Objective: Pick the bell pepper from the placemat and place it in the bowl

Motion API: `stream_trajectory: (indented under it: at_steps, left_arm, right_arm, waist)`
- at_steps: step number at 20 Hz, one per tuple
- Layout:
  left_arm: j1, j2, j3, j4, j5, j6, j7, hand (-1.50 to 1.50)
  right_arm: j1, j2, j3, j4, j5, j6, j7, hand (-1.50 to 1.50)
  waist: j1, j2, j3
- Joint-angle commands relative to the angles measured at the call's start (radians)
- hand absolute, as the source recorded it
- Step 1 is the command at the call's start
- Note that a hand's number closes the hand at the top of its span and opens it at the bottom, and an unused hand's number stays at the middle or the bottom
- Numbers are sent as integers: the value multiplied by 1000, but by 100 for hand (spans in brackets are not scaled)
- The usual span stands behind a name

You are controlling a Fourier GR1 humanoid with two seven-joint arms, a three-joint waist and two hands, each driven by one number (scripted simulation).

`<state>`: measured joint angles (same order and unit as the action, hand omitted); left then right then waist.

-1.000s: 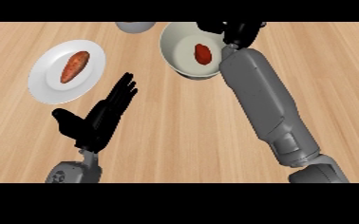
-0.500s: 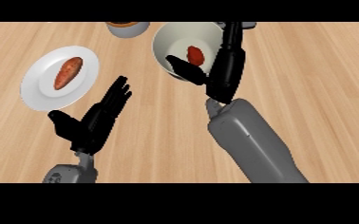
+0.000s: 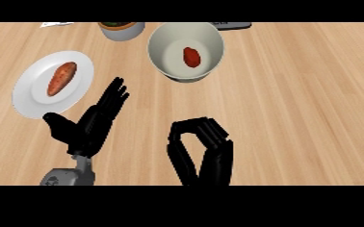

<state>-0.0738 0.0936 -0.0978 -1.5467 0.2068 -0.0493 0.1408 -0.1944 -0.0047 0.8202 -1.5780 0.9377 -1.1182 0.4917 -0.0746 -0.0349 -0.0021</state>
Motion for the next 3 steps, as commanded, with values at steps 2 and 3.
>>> stream_trajectory:
  at_steps: [2, 3]
  left_arm:
    - [10, 12, 10, -9, -7, 4, -8, 0]
    - [17, -9, -10, -17, -4, 1, -11, 0]
  right_arm:
    - [333, 4, 264, -54, 134, -148, 12, 150]
    - [406, 4, 324, -28, 144, -179, -2, 150]
  waist:
    - [1, 6, 0]
    - [6, 9, 1]
